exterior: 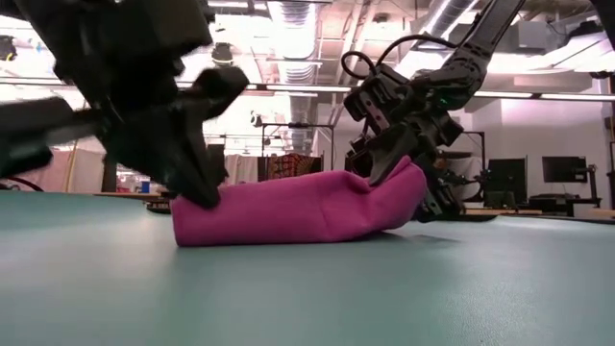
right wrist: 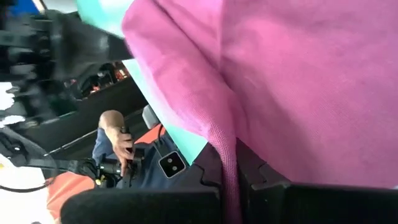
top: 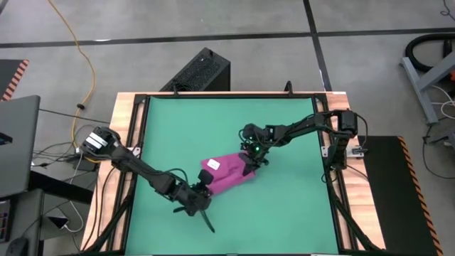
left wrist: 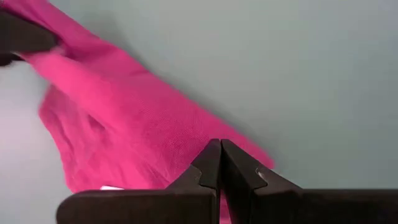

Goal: Roll towel
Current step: Roll the violet towel

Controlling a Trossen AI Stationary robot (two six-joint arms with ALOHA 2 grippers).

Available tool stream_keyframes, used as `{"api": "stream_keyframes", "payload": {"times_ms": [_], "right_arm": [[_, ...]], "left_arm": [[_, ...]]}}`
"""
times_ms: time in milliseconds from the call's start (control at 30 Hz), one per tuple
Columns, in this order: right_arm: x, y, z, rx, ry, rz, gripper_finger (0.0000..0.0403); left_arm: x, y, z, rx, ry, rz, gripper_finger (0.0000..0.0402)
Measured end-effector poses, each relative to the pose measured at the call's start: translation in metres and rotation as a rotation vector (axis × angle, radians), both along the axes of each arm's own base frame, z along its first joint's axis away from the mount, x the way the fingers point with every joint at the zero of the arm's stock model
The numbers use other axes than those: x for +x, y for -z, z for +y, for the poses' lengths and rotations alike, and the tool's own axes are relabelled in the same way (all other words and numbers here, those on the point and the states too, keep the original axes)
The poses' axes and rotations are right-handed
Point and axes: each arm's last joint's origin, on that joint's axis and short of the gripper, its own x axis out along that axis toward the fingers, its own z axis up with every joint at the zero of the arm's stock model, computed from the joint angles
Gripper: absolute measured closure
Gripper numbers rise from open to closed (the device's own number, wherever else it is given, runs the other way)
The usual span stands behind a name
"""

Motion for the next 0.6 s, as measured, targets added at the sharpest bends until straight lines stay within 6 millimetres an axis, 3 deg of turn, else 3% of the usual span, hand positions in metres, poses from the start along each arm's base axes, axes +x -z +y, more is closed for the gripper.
{"api": "stream_keyframes", "payload": {"times_ms": [300, 600], "right_arm": [[0.0, 0.001, -0.004, -0.03, 0.032, 0.007, 0.0378], [-0.001, 0.004, -0.01, -0.194, 0.03, -0.054, 0.0324]], "left_arm": [[0.007, 0.016, 0.016, 0.031, -0.082, 0.056, 0.0402], [0.01, 0.017, 0.029, -0.025, -0.102, 0.108, 0.0401]]}}
